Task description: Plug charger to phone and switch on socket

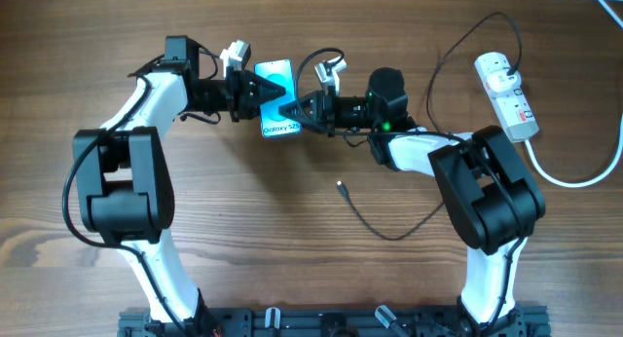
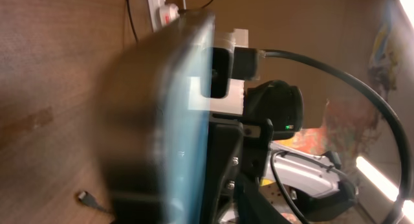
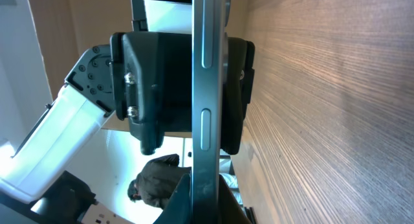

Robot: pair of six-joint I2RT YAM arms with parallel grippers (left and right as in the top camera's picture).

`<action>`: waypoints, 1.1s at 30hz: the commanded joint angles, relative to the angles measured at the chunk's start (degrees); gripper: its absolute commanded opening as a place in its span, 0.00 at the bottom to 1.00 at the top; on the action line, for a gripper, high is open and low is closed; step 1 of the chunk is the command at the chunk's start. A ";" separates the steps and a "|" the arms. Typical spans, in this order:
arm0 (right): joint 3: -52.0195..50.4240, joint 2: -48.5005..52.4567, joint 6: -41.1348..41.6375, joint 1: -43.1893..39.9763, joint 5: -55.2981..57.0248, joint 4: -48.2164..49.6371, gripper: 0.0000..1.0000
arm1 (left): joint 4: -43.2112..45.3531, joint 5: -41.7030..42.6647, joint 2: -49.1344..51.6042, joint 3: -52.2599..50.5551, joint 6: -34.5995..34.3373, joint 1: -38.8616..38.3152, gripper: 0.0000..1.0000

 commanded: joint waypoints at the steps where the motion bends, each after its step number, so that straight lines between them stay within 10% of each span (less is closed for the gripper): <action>1: -0.28 0.24 0.48 0.37 -0.15 -0.98 0.04 | 0.85 5.40 -2.56 1.86 -2.69 0.42 0.24; 7: -0.28 0.24 -0.15 0.37 -0.81 -1.01 0.08 | 0.83 5.40 -2.56 1.86 -2.69 0.42 0.04; 13: -0.28 0.24 -4.61 -0.39 -1.27 -0.98 0.74 | 0.13 1.25 -2.56 1.84 -2.69 0.39 0.04; 21: -0.28 0.24 -12.35 -4.85 -12.15 -3.52 0.85 | -2.67 -12.44 -2.56 1.81 -2.71 0.35 0.04; 33: -0.31 0.24 -43.52 -5.49 3.67 -44.19 1.00 | -16.57 -55.91 -2.56 2.47 -14.73 0.02 0.04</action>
